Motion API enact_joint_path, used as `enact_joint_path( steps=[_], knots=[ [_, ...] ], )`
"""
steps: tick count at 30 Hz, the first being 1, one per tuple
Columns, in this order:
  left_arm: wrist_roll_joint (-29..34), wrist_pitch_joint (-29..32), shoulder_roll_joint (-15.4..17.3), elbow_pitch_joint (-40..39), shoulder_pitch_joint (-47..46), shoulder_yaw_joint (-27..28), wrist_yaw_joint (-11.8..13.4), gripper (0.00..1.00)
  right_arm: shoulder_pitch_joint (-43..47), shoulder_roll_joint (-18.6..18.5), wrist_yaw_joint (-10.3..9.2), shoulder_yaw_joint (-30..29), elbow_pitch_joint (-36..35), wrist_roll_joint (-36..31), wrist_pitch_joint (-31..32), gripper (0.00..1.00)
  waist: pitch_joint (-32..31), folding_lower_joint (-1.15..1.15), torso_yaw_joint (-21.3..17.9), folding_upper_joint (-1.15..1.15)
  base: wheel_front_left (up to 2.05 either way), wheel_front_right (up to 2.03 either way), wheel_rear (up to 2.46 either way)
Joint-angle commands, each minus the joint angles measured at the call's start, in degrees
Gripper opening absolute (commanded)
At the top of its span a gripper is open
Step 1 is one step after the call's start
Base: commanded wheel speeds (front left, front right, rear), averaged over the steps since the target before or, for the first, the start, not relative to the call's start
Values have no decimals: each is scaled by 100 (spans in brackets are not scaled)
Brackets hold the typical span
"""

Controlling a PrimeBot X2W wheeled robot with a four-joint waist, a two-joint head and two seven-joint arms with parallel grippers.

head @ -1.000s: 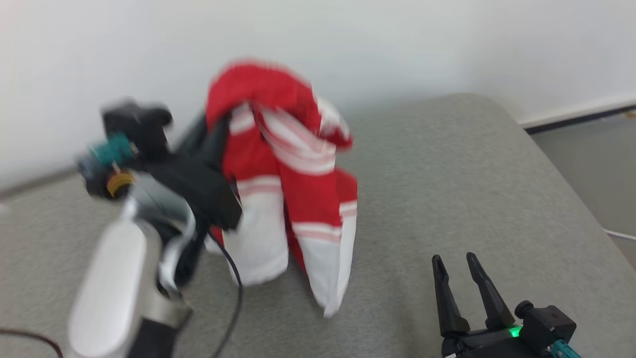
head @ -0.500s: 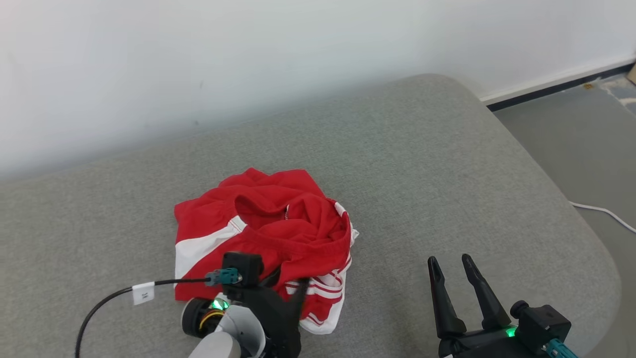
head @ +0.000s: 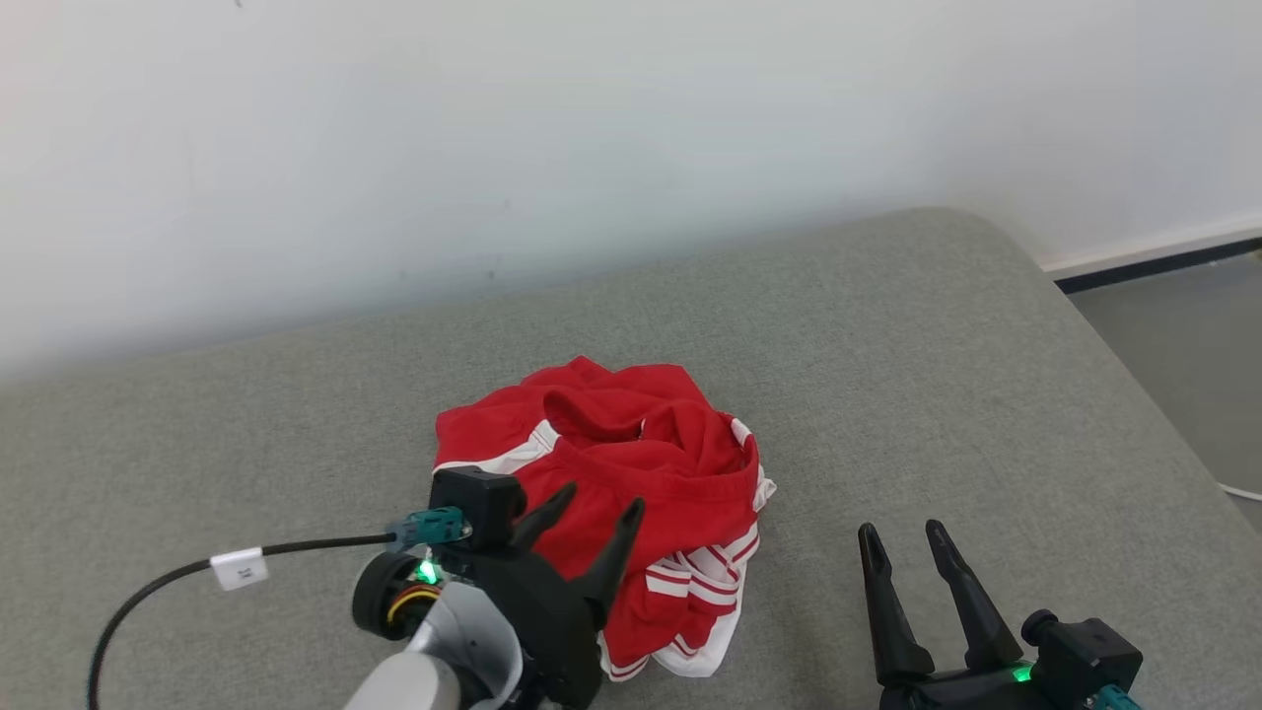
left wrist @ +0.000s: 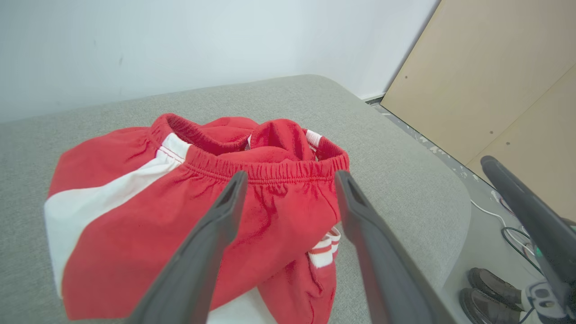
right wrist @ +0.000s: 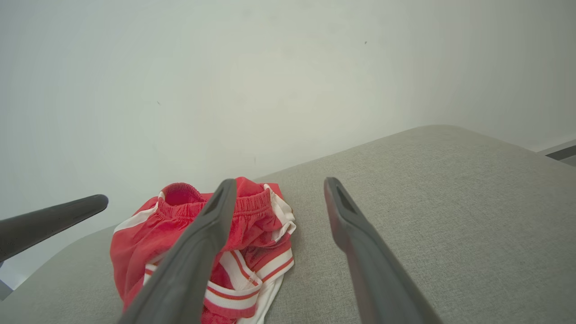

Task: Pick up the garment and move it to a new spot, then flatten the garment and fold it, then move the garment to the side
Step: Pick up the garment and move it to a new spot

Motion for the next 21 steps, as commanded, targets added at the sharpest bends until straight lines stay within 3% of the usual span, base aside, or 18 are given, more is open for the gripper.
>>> enact_joint_path(
  steps=[1, 5, 10, 16, 21],
  knots=[
    [25, 107, 101, -173, 98, 36, 90, 100, 73, 2, 19, -4, -30, -3, 30, 100, -56, 0, 65, 0, 0, 0, 0],
    [141, 416, 336, -248, -117, 145, 293, 100, 19, 2, 19, 56, -61, 16, 36, 100, 13, 0, -28, 0, 0, 0, 0],
    [380, 745, 598, 383, -551, 190, 480, 100, -85, 2, 19, 132, -51, 48, 45, 100, 230, 0, -447, 0, 0, 0, 0],
    [410, 885, 802, 770, -817, 288, 577, 100, -153, 3, 19, 112, -26, 67, -12, 100, 503, 0, -929, 0, 0, 0, 0],
    [395, 1209, 963, 949, -842, 246, 550, 100, -183, 6, 19, 85, -11, 109, -69, 100, 698, 0, -1079, 0, 0, 0, 0]
  ],
)
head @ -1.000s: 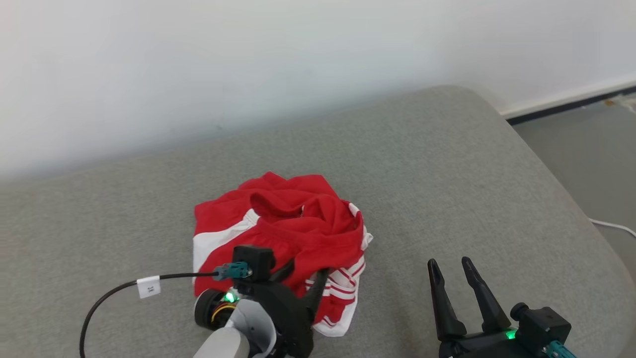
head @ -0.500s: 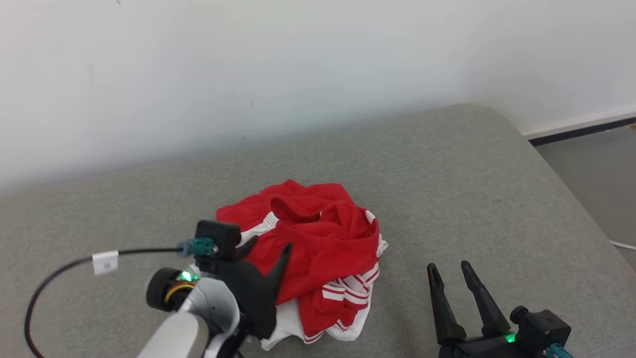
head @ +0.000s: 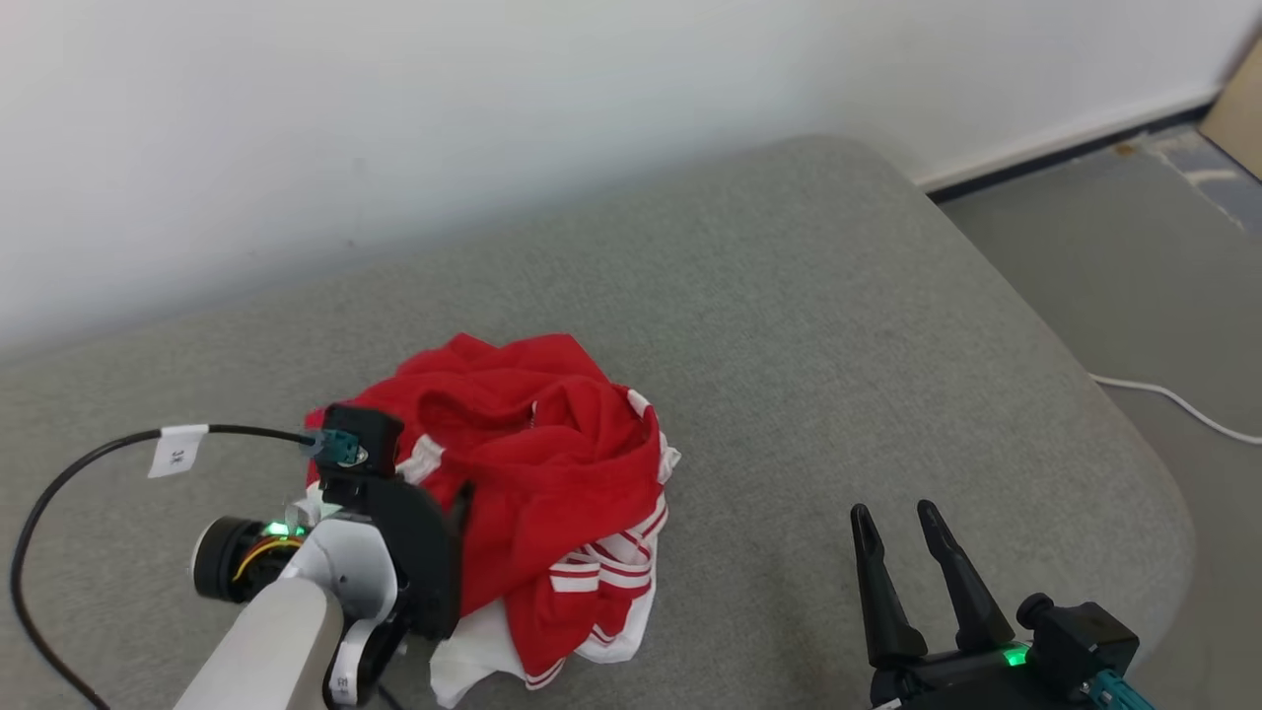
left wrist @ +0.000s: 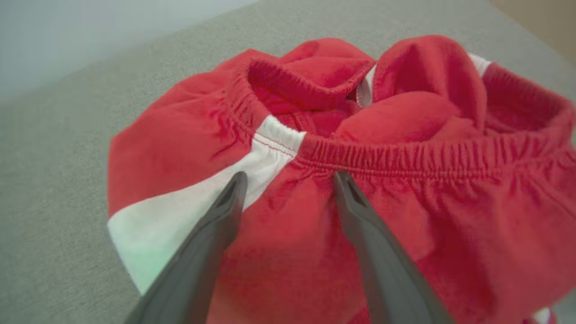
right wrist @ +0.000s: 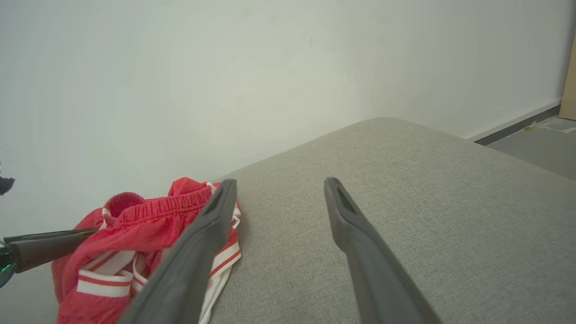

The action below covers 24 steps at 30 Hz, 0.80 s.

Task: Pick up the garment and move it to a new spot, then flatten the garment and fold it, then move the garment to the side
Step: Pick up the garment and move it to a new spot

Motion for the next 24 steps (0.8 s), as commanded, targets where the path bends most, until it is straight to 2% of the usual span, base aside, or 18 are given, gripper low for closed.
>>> enact_joint_path(
  steps=[1, 3, 4, 5, 6, 17, 24],
  knots=[
    [-70, 236, 59, 99, -6, -40, -29, 100, -48, 9, 19, 7, 15, 19, -40, 100, 253, 0, -229, 0, 0, 0, 0],
    [-133, 387, 77, 119, -18, -51, -33, 98, -64, 8, 19, 6, 27, 37, -71, 100, 283, 0, -229, 0, 0, 0, 0],
    [-147, 391, 77, 113, -37, -48, -38, 66, -79, 9, 19, 12, 35, 53, -79, 100, 297, 0, -224, 0, 0, 0, 0],
    [-146, 373, 75, 110, -55, -43, -39, 30, -94, 10, 19, 26, 44, 64, -85, 100, 310, 0, -212, 0, 0, 0, 0],
    [-137, 326, 63, 94, -76, -43, -38, 0, -103, 10, 19, 35, 52, 63, -89, 100, 322, 0, -191, 0, 0, 0, 0],
    [-37, -705, -116, -255, -374, 83, -92, 0, -74, 8, 20, 43, 127, 18, -135, 100, 187, 0, 199, 0, 0, 0, 0],
    [-146, -978, -181, -600, -506, 160, -156, 0, 61, 7, 20, -11, 91, -55, -89, 100, -18, 0, 800, 0, 0, 0, 0]
  ],
)
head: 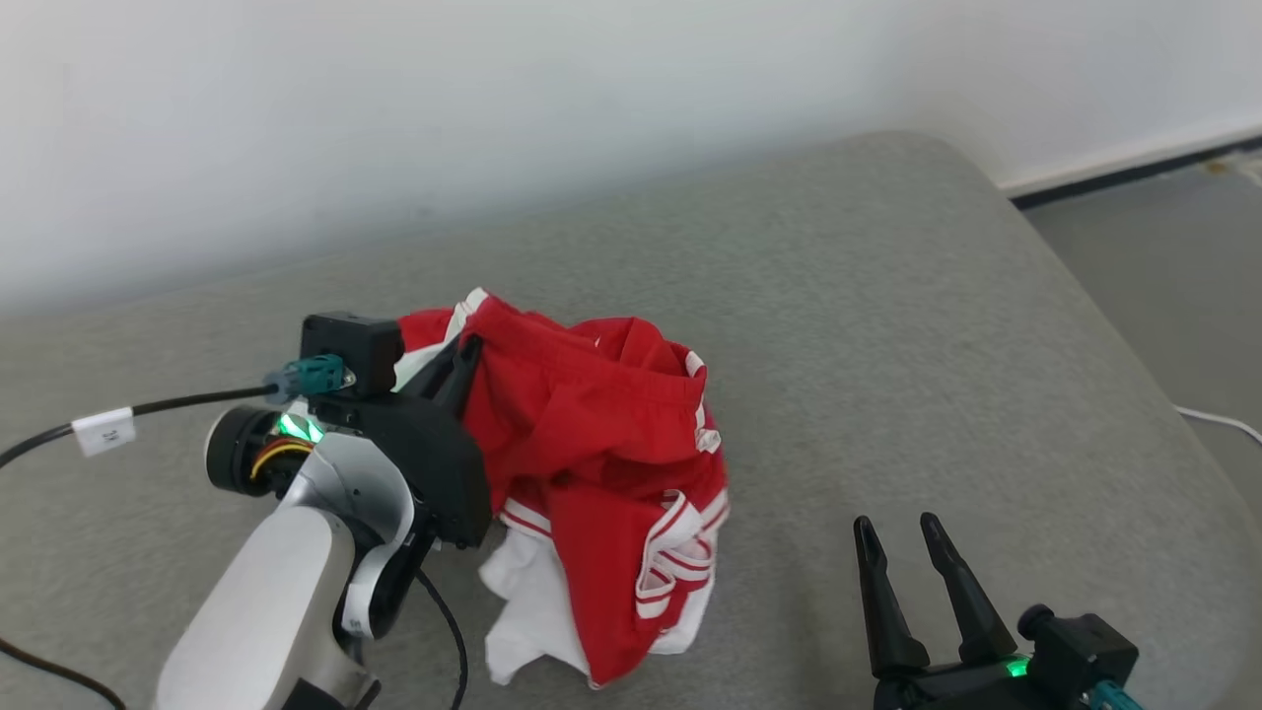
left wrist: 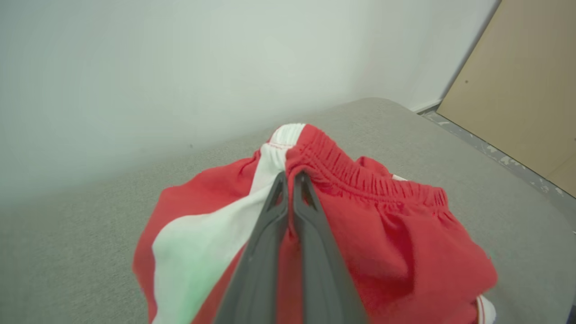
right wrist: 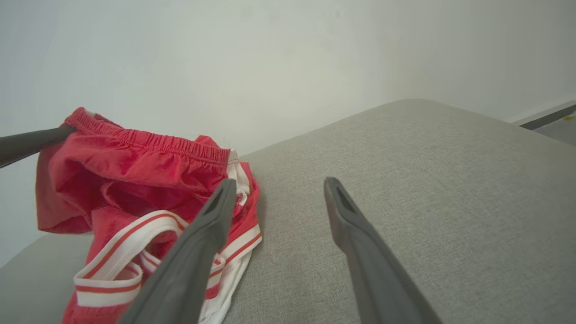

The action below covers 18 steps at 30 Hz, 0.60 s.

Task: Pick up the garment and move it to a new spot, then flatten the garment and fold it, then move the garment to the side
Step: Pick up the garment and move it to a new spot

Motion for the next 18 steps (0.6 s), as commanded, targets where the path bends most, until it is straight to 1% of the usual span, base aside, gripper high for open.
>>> enact_joint_path(
  steps=[1, 7, 14, 16, 17, 18],
  knots=[
    [-62, -54, 33, -91, -67, 31, -26, 0, 73, 3, 20, -13, -34, -39, -2, 100, -212, -1, 461, -1, 0, 0, 0],
    [-75, 103, 232, -528, -198, 97, -91, 0, 255, 4, 20, 46, -51, 18, 64, 100, -502, -1, 1344, -1, 0, 0, 0],
    [-147, 343, 548, -813, -324, 283, -63, 0, 370, 3, 20, 320, -19, 181, 47, 100, -727, -1, 2355, -1, 0, 0, 0],
    [-133, 252, 640, -794, -381, 367, -86, 0, 393, 4, 20, 406, -17, 168, 55, 100, -754, -1, 2614, -1, 0, 0, 0],
    [-279, 162, 591, -769, -392, 486, -57, 0, 380, 4, 20, 481, -23, 159, 73, 100, -755, -1, 2707, -1, 0, 0, 0],
    [-272, 87, 623, -724, -429, 538, -78, 0, 362, 3, 20, 533, -43, 140, 88, 100, -742, -1, 2807, -1, 0, 0, 0]
  ],
)
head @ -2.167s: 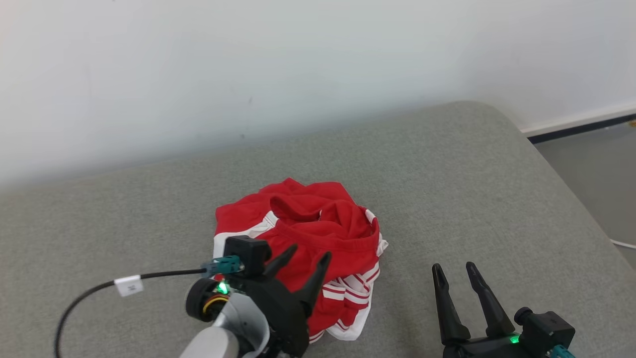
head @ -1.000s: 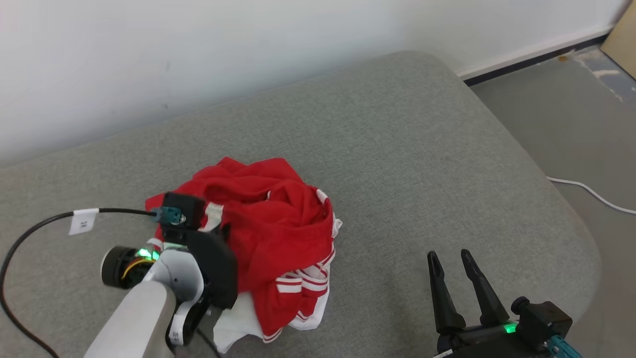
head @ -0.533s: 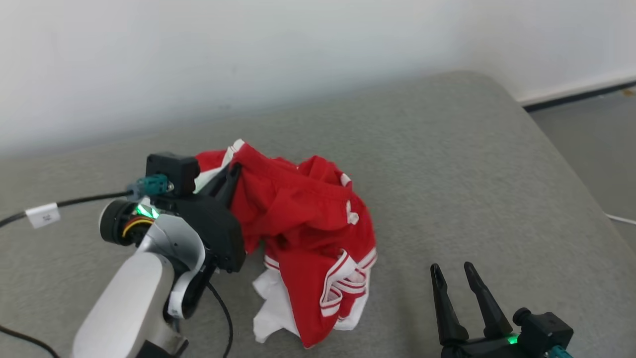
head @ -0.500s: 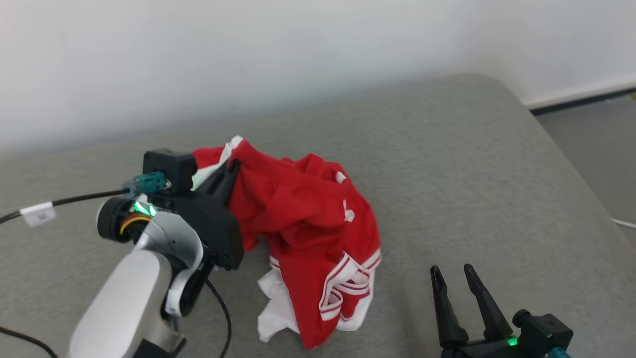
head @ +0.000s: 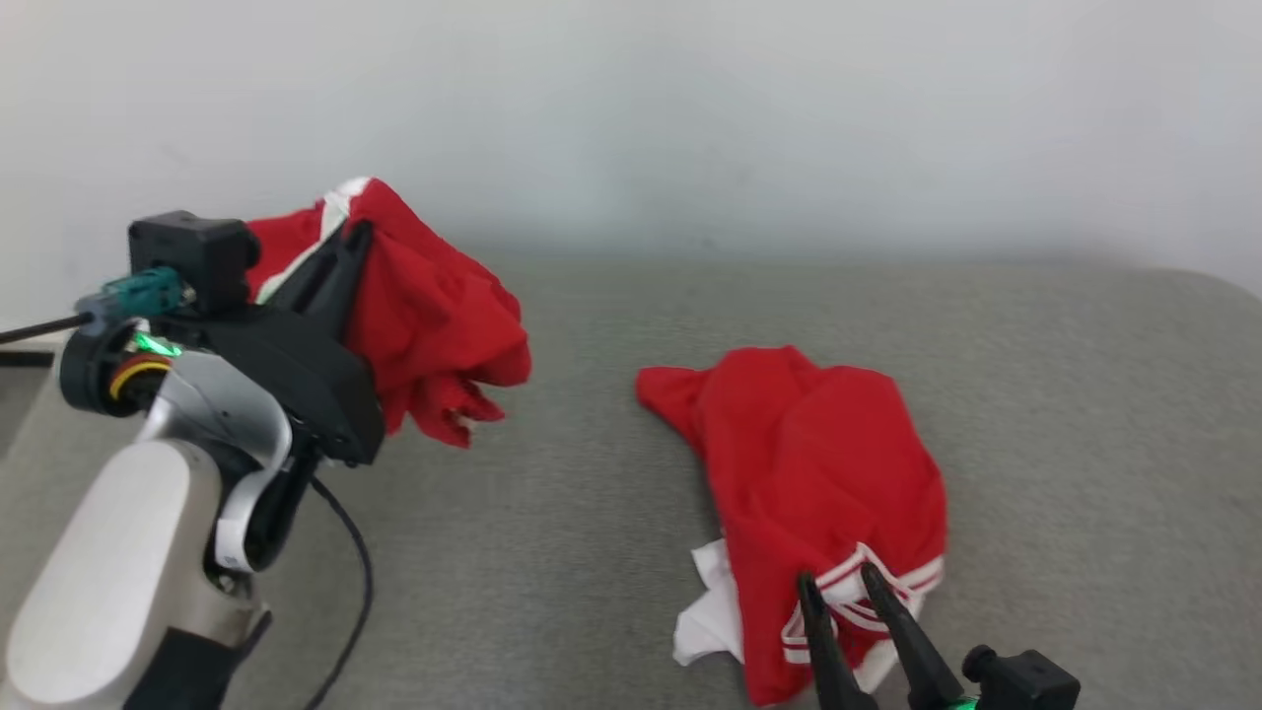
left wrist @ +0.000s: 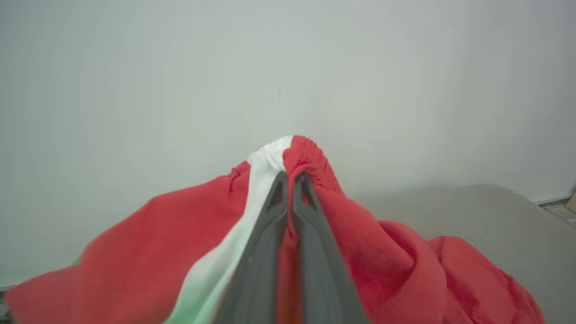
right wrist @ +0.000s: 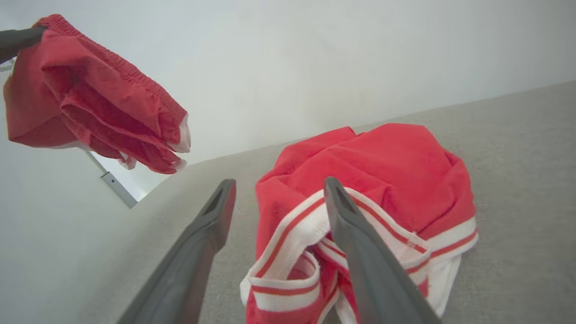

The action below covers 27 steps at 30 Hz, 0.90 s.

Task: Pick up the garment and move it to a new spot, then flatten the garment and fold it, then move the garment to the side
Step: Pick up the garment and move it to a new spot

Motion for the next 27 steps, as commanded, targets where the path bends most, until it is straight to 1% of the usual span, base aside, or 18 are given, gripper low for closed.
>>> enact_joint_path(
  steps=[1, 2, 4, 7, 9, 12, 15, 17, 20, 21, 22, 23, 24, 27],
  knots=[
    [65, -103, 84, 75, -107, 37, -35, 0, 4, 2, 20, 53, -46, -29, 19, 100, -237, 1, 882, 0, 0, 0, 0],
    [-9, -199, 93, 152, -139, 129, -62, 0, -20, 1, 20, 123, -77, -44, 63, 100, -208, 1, 964, 0, 0, 0, 0],
    [113, -403, 191, 282, -284, 211, -63, 0, -45, 2, 20, 223, -169, -107, 138, 100, -92, 1, 1105, 0, 0, 0, 0],
    [133, -732, 298, 501, -494, 430, -50, 0, -115, 1, 20, 350, -374, -292, 356, 100, 239, 1, 1230, 0, 0, 0, 0],
    [75, -1035, 287, 639, -616, 631, 20, 0, -165, 1, 20, 457, -544, -431, 548, 100, 501, 1, 1241, 0, 0, 0, 0],
    [139, -1451, 483, 899, -747, 911, 85, 0, -294, 1, 20, 619, -906, -694, 866, 100, 986, 1, 1166, 0, 0, 0, 0],
    [70, -1878, 489, 1219, -808, 1139, 101, 0, -379, -50, 20, 739, -1322, -899, 1181, 100, 1480, 1, 1072, 0, 0, 0, 0],
    [42, -2142, 421, 1496, -817, 1227, 147, 0, -417, -138, 20, 753, -1622, -1019, 1363, 100, 1796, 1, 1036, 0, 0, 0, 0],
    [-43, -2525, 187, 2003, -820, 1257, 135, 0, -405, -227, 20, 686, -1961, -1122, 1564, 100, 2156, 1, 991, 0, 0, 0, 0],
    [-66, -2615, 97, 2196, -812, 1240, 131, 7, -370, -256, 20, 646, -2035, -1148, 1618, 100, 2234, 1, 968, 0, 0, 0, 0],
    [-65, -2674, 25, 2432, -810, 1204, 123, 95, -322, -277, 20, 600, -2098, -1161, 1657, 100, 2283, 1, 950, 0, 0, 0, 0],
    [-48, -2709, -38, 2666, -808, 1170, 129, 100, -270, -296, 20, 554, -2137, -1185, 1687, 100, 2321, 1, 925, 0, 0, 0, 0],
    [-48, -2709, -38, 2666, -808, 1170, 129, 100, -270, -296, 20, 554, -2137, -1185, 1687, 100, 2321, 1, 925, 0, 0, 0, 0],
    [-42, -2836, -192, 3298, -909, 1128, 174, 100, -207, -290, 20, 460, -2277, -1219, 1734, 100, 2396, 1, 866, 0, 0, 0, 0]
  ],
)
